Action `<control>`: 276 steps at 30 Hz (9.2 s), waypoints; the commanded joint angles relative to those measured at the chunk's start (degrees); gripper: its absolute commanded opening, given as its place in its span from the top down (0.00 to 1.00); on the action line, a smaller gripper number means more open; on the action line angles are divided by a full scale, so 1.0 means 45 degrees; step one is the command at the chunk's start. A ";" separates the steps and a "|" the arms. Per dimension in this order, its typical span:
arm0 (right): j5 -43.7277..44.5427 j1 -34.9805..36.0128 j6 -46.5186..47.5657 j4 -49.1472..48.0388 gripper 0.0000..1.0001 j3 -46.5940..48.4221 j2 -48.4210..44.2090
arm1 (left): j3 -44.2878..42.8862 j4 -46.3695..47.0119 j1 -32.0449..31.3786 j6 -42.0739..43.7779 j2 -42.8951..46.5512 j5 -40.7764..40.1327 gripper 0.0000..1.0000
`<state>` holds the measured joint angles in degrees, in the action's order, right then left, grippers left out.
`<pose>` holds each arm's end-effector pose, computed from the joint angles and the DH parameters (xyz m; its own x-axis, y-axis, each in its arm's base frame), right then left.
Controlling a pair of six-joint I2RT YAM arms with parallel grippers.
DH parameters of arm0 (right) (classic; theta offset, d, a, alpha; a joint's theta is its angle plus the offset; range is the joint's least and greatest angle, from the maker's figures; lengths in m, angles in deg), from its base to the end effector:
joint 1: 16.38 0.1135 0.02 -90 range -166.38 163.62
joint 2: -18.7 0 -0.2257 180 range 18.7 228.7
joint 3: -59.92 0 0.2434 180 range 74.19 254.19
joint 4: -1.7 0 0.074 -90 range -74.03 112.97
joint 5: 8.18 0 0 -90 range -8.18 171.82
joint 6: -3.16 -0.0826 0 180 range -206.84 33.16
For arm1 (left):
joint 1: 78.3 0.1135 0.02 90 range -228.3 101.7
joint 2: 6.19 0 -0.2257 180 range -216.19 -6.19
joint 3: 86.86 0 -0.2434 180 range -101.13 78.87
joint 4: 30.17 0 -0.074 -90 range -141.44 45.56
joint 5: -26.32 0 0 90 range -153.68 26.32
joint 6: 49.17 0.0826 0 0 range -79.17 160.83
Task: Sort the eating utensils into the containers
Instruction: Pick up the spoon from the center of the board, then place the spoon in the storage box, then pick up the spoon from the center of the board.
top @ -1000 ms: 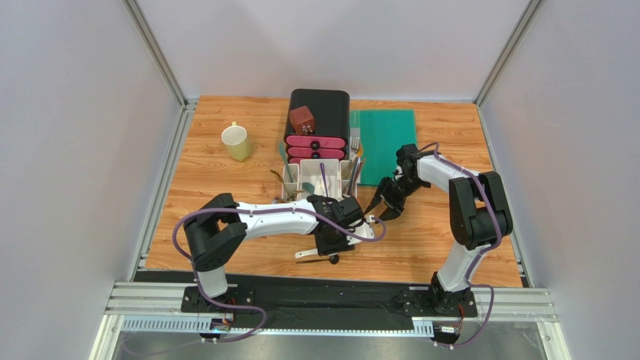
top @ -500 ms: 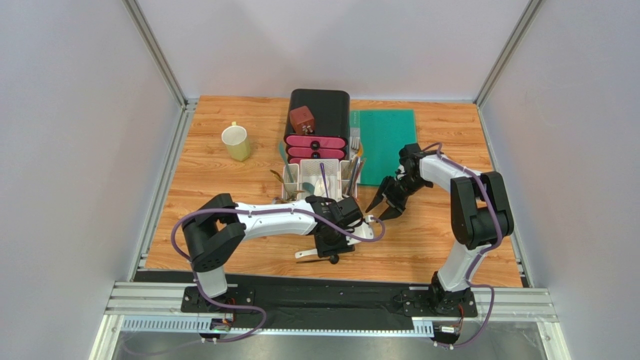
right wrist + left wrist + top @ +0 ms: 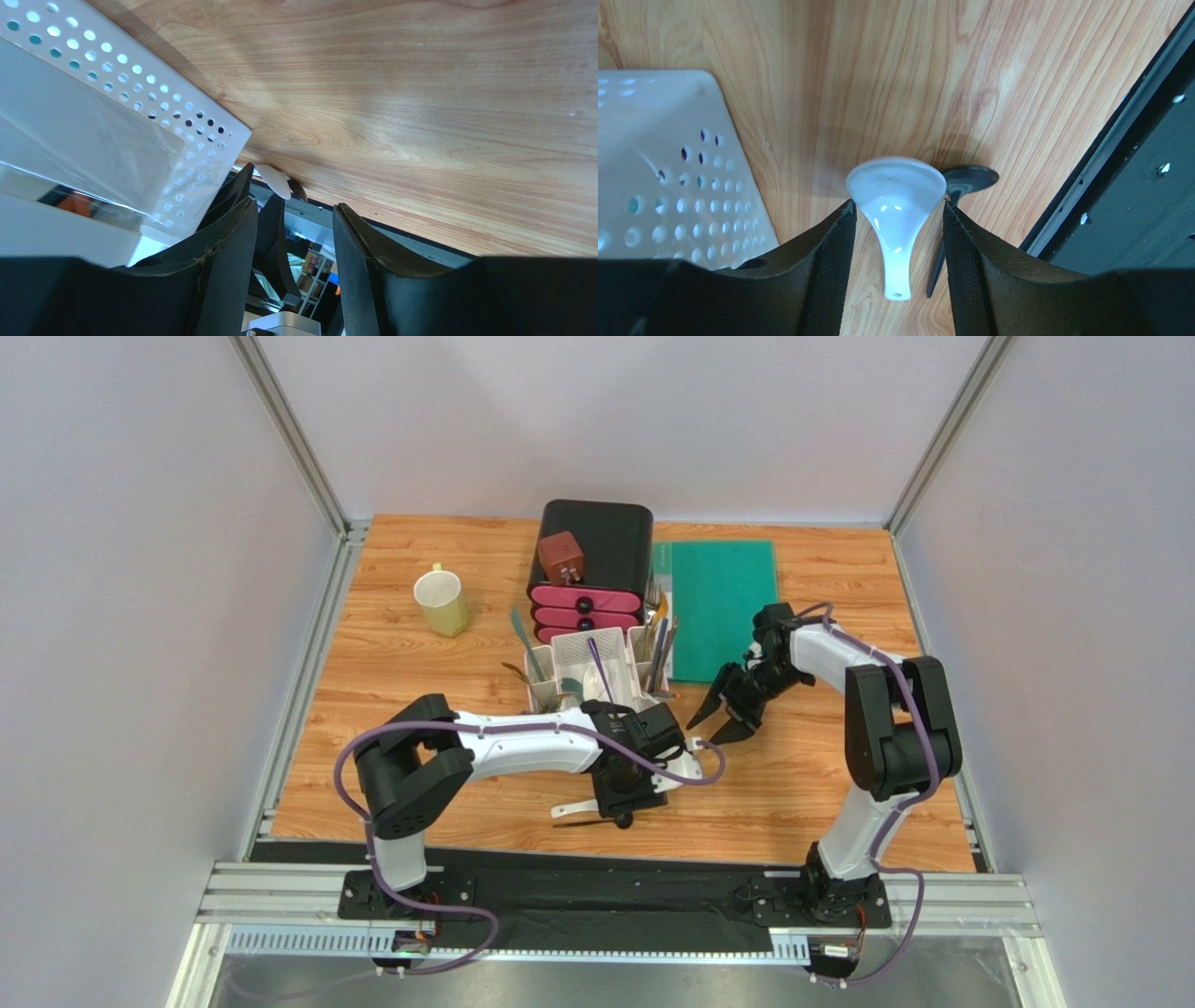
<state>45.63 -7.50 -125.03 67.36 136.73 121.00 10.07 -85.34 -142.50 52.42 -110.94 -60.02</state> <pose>0.2740 0.0922 0.0886 -0.8462 0.3728 0.3808 0.5220 0.7236 0.4516 0.1429 -0.3077 0.0895 -0.2334 0.9435 -0.2354 0.9715 0.2365 -0.0152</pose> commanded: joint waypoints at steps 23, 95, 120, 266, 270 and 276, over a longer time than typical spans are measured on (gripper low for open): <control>-0.0709 -0.0490 0.0715 0.0492 0.53 0.0476 -0.0155 | -0.0220 -0.2922 0.0381 -0.1072 -0.2035 0.0573 0.64; -0.0026 -0.1037 -0.0106 0.0454 0.57 0.2020 -0.0741 | -0.0672 0.1348 0.4670 -0.4586 0.8237 0.0903 1.00; -0.0299 -0.1174 -0.0262 0.0122 0.57 0.1355 -0.0195 | -0.1157 0.3797 0.7060 -0.5915 0.5626 0.3013 1.00; -0.0358 -0.1349 -0.0535 -0.1226 0.54 -0.0559 -0.1015 | -0.1080 -0.2278 -0.1260 -0.0584 -0.1214 0.0261 0.67; -0.0377 -0.1369 -0.0555 -0.1226 0.55 -0.0539 -0.0996 | -0.1079 -0.2218 -0.1260 -0.0623 -0.1604 0.0455 0.69; -0.0377 -0.1388 -0.0634 -0.1207 0.55 -0.0481 -0.1015 | -0.0826 -0.2140 -0.1260 -0.0721 -0.1684 0.0905 0.87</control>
<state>45.18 -13.29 -126.89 62.80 134.22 118.62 4.61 -96.84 -147.79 48.80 -117.10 -59.23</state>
